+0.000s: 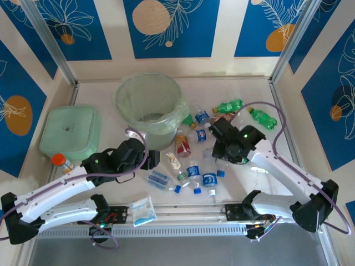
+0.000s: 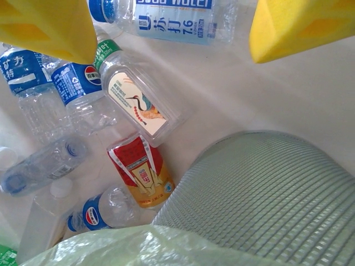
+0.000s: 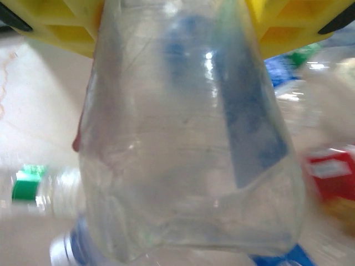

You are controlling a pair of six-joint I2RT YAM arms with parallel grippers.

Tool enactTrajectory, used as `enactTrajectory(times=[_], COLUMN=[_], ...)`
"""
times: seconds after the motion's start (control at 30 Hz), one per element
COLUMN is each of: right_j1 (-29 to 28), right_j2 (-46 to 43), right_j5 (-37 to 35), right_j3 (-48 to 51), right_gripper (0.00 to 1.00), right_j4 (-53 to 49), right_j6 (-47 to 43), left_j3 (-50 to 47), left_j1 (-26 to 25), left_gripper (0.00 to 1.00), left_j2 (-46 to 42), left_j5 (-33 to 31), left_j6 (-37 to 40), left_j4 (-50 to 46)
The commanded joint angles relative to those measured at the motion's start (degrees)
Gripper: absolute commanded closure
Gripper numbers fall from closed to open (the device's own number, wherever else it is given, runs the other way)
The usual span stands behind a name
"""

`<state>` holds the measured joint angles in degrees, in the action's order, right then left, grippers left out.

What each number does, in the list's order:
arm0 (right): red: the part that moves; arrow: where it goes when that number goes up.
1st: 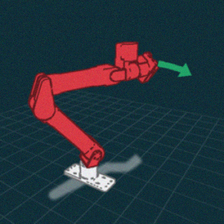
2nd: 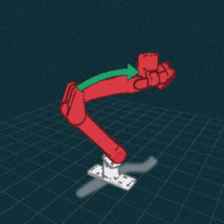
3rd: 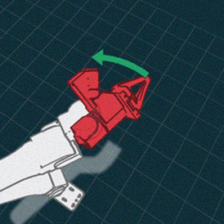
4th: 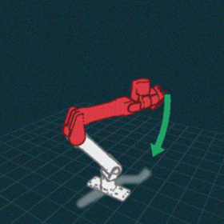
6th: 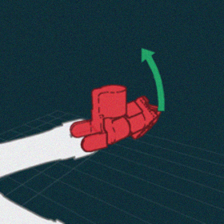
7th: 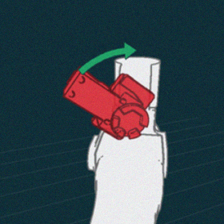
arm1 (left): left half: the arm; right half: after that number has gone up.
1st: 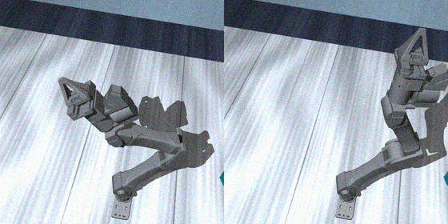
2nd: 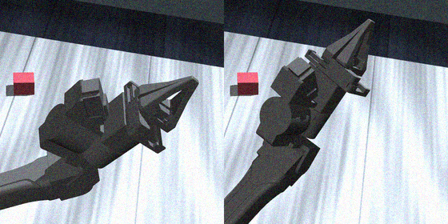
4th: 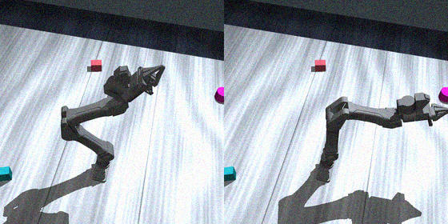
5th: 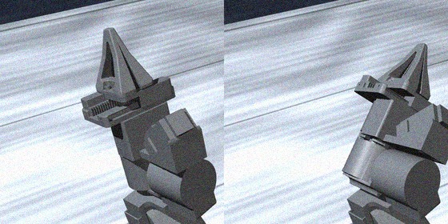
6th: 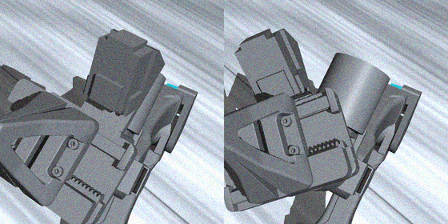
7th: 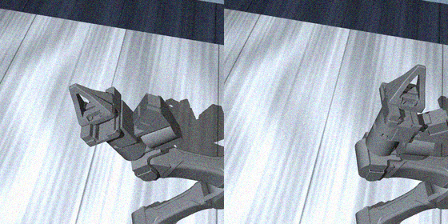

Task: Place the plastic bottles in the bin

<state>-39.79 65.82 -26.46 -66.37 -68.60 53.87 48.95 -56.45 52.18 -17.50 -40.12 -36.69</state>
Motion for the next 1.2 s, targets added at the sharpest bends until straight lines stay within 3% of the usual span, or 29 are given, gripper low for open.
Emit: enactTrajectory(times=[0.0, 0.23, 0.53, 0.93, 1.17], right_j1=[-0.21, -0.64, -2.04, -7.72, -8.72], right_j2=[0.56, 8.34, 17.76, 35.65, 46.42], right_j5=[-3.21, -0.48, 4.43, 5.16, 5.35], right_j3=[-9.25, -26.67, -35.32, -56.36, -63.20], right_gripper=[0.52, 0.52, 0.52, 0.52, 0.52], right_j4=[-0.84, 8.70, 27.22, 27.34, 26.07], right_j6=[-5.79, -14.86, -19.51, -23.17, -22.45], left_j3=[-0.43, -0.17, -2.76, -4.55, -5.22], left_j1=[-0.42, -0.42, -0.42, -0.42, -0.42], left_gripper=[0.27, 0.27, 0.27, 0.28, 0.28], left_j2=[-1.92, -3.22, -2.73, -3.57, -4.90], left_j5=[-2.29, -4.88, -5.08, -5.17, -5.32], left_j6=[-0.93, -1.45, -2.98, -4.13, -5.27], left_j4=[-2.31, -5.25, -4.66, -3.89, -5.03])
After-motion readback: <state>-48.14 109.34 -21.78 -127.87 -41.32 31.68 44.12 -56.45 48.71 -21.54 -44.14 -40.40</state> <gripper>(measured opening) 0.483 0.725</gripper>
